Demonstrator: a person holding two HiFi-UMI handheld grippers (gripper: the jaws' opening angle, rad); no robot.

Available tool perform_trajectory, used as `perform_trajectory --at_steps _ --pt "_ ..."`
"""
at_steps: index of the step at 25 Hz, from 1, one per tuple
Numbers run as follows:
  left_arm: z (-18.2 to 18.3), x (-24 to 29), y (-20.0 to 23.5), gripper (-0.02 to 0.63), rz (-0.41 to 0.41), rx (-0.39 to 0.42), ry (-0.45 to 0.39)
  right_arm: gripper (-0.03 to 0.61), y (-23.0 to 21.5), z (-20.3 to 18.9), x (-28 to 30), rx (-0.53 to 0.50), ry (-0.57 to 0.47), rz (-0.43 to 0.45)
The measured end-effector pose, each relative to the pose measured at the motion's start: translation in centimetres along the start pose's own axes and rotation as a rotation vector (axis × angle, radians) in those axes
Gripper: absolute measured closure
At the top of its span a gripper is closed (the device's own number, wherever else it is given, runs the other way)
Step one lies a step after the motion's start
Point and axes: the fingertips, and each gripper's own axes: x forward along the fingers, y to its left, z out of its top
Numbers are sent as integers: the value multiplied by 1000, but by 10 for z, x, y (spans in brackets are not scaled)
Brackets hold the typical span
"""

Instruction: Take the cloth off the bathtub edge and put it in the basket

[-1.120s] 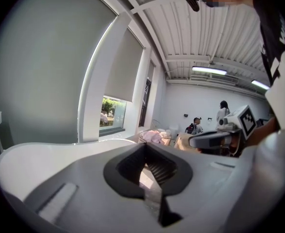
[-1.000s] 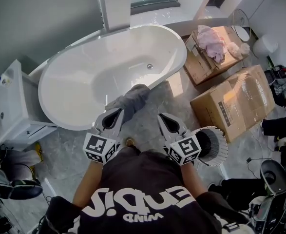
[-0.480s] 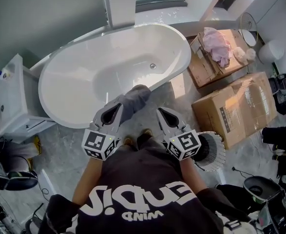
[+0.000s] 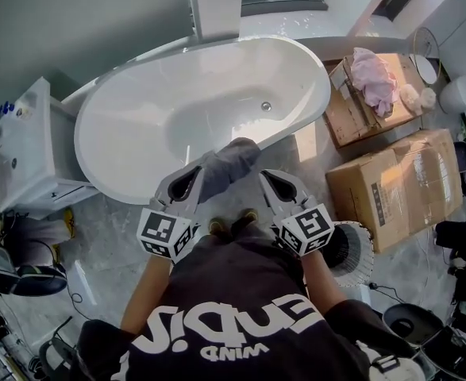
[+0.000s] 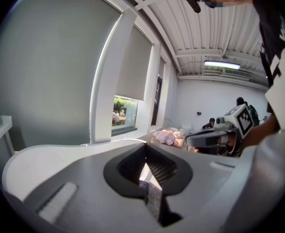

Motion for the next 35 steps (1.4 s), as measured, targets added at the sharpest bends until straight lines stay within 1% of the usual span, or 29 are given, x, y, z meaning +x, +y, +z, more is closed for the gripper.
perform_trajectory --at_steps 3,11,16,18,24,30,35 --pt "-4 2 7 617 6 -6 9 569 -1 0 9 -10 7 11" --pt "-14 14 9 617 -1 -19 20 569 -6 -6 17 -50 27 43" --pt "-27 23 5 617 -23 -9 46 569 -15 -21 23 -40 41 53" --pt "-35 30 4 617 -30 -17 53 569 -21 -27 28 -32 43 50" --pt "-70 56 18 617 -31 -43 62 569 -33 -55 53 -19 62 44" --pt "-119 71 30 617 -1 -73 90 569 -41 -95 70 -1 94 38" --pt "-159 84 40 617 20 -82 110 569 -46 -118 82 41 82 18"
